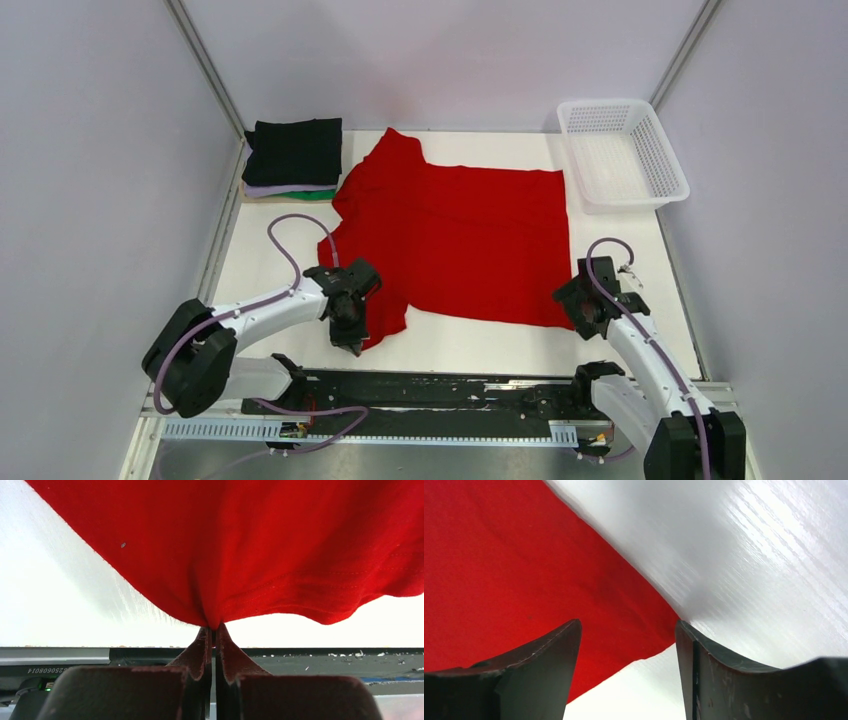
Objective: Fold and stack the t-shirts
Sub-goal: Grab the side of the flattened tshirt closest away from the robot with both arms, then fold the flattened tshirt in 1/3 of the way
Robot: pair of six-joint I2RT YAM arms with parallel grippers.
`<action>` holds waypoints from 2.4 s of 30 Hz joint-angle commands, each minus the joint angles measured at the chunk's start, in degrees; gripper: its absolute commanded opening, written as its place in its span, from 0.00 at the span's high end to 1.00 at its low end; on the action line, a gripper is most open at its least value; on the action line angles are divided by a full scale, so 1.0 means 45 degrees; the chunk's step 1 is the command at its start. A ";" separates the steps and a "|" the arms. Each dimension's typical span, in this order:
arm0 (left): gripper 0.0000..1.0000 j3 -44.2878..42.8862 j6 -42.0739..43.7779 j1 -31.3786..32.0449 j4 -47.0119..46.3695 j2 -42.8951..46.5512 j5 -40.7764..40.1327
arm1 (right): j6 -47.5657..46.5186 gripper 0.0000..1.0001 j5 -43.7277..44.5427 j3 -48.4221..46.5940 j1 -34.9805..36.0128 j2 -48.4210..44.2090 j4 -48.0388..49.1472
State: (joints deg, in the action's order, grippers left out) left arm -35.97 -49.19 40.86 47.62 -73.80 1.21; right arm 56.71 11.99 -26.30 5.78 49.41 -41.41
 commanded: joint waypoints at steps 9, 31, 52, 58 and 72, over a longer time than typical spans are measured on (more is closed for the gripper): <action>1.00 0.0596 -0.0684 0.0087 0.0339 0.1238 0.1012 | 0.1319 0.45 0.0648 0.0768 -0.0079 0.0866 0.0894; 1.00 0.0631 -0.2202 0.1115 0.1755 0.3282 0.1148 | 0.1224 0.51 -0.0601 -0.1069 0.0177 0.0408 -0.2558; 1.00 -0.1987 0.0072 0.1100 0.0674 0.2517 -0.0204 | 0.0459 0.79 0.0558 -0.0594 0.0195 0.2639 0.0935; 1.00 -0.3579 0.1303 0.0614 -0.0235 0.1114 -0.0230 | -0.0458 1.00 0.0171 -0.1292 0.0199 0.2542 0.1000; 1.00 -0.7147 0.2880 -0.2527 -0.1842 -0.2035 0.0011 | -0.1871 1.00 -0.0100 -0.3856 0.0197 0.4283 0.1189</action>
State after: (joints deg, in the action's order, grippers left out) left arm -62.50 -39.64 32.01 43.40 -79.68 1.19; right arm 50.63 10.87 -39.22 6.46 67.05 -38.11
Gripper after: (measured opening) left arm 0.009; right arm 0.006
